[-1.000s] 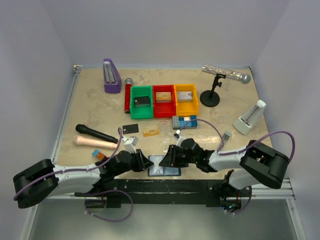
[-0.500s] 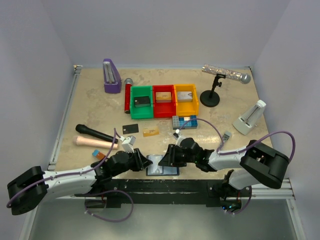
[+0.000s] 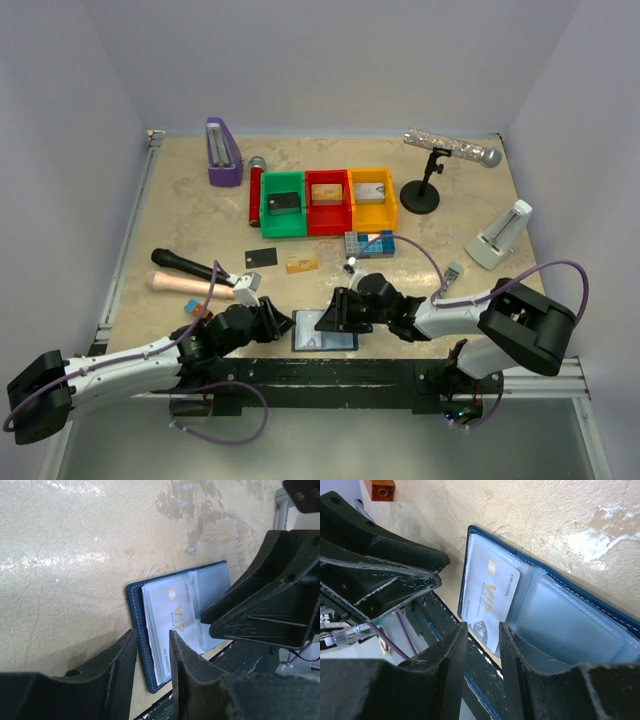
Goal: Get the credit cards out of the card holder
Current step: Remove the credit card from the card holder.
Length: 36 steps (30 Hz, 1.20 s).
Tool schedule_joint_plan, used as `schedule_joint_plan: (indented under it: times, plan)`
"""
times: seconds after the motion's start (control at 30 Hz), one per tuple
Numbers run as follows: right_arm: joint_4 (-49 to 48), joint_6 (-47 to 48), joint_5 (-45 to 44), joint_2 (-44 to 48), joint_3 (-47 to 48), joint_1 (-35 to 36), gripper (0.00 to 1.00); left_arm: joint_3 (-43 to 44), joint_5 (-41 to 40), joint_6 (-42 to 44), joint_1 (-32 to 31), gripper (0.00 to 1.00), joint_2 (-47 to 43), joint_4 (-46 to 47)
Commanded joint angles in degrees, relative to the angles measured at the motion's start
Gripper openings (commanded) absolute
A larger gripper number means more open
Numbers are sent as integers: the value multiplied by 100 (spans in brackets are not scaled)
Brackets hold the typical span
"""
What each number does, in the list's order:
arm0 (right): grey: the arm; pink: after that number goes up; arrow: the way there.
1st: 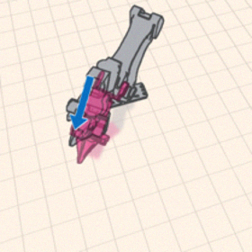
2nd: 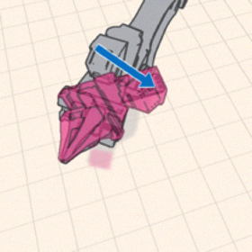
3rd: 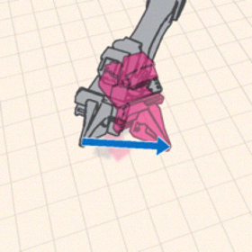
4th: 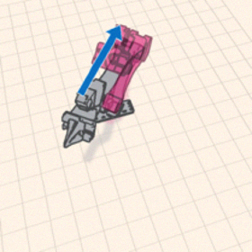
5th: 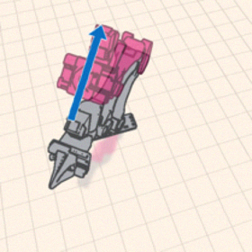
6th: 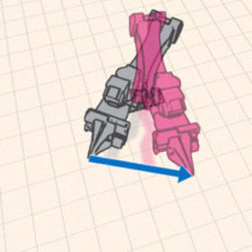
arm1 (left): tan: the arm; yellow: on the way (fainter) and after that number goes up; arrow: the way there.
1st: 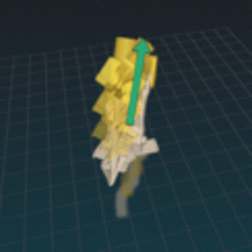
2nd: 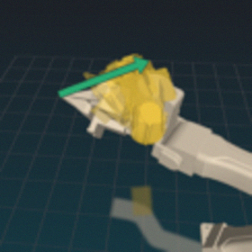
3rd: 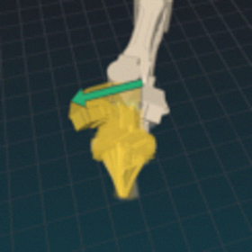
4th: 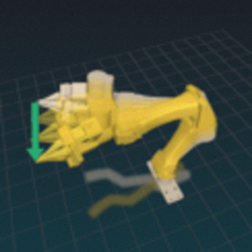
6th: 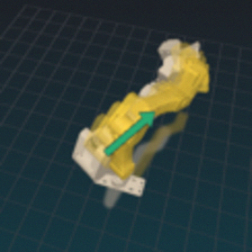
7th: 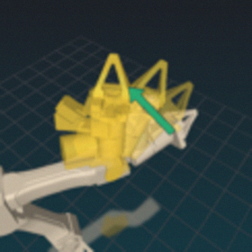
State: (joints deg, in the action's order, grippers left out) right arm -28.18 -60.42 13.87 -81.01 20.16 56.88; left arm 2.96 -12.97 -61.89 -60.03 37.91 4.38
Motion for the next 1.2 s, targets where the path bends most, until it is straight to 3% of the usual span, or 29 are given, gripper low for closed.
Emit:
schedule_joint_plan:
  times: [0.0,0.3,0.43,1.17]
  plan:
    - [-73,101,195,-160,269,-11,37,-296,-39,229,-17,32,-275,359]
    - [85,101,204,-248,313,-11,38,-296,594,414,-17,7,523,1644]
    - [199,136,186,-205,313,-11,39,-453,647,344,-17,1,840,1943]
    - [541,215,160,-372,462,-11,40,-806,497,133,-17,0,1421,2216]
